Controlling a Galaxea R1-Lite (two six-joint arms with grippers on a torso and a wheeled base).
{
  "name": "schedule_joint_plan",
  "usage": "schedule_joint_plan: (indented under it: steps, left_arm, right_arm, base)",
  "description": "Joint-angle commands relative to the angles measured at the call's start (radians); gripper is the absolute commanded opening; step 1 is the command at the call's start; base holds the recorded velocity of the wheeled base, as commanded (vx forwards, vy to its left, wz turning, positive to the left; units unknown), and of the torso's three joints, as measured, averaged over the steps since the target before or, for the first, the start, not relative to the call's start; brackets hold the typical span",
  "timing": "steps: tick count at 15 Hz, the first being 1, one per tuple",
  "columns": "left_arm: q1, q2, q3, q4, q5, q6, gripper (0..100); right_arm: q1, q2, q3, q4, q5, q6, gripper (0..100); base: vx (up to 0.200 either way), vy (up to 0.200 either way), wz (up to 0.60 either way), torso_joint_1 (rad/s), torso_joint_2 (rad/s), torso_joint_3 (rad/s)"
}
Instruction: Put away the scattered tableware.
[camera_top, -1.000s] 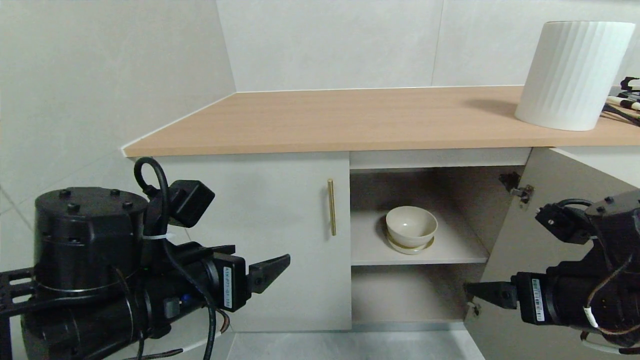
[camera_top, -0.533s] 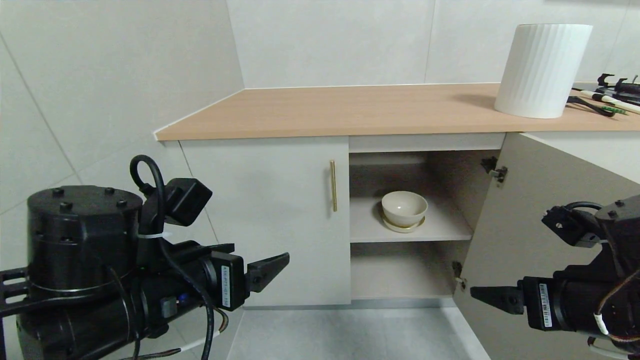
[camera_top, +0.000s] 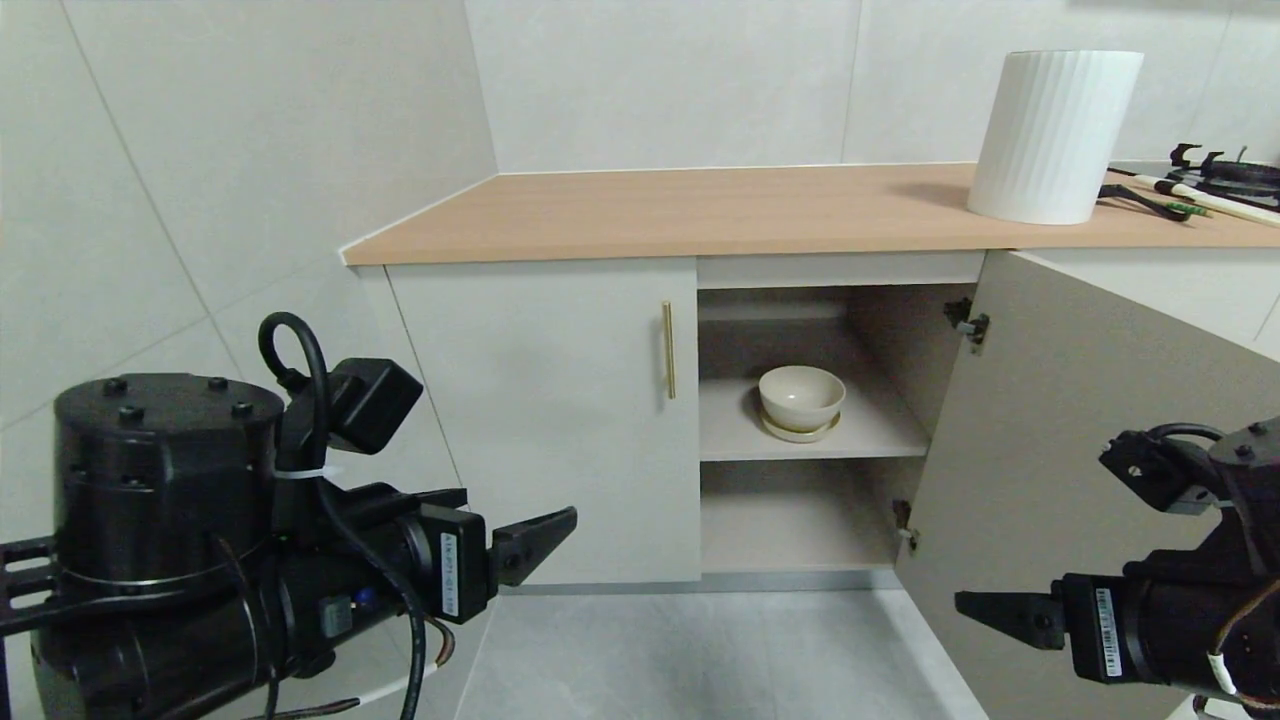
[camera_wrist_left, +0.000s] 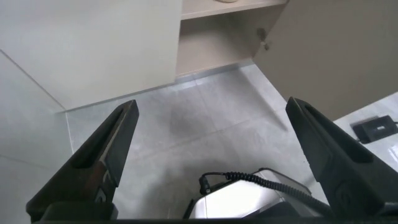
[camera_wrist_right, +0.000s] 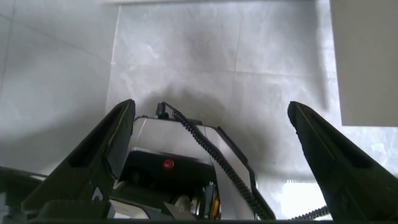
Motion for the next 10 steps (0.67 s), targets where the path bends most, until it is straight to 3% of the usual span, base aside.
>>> schedule_joint_plan:
  steps: [1,5,10]
  left_arm:
    - [0.001,0.002,0.003,-0.001,0.001,-0.001,100]
    - [0.003,-0.002,0.003,-0.001,0.001,0.004,100]
    - [0.001,-0.002,0.003,0.001,0.002,0.004,100]
  right_arm:
    - [0.001,-0.020,0.005,0.007,-0.001,0.000,100]
    - [0.000,-0.069,-0.005,0.056,-0.001,-0.007,100]
    - [-0.005,-0.101,-0.051,0.192,-0.001,-0.040,100]
  base:
    - [0.000,0.000,0.00,0.000,0.00,0.000]
    - [0.000,0.000,0.00,0.000,0.00,0.000]
    - [0.000,-0.200,0.00,0.005,0.00,0.000]
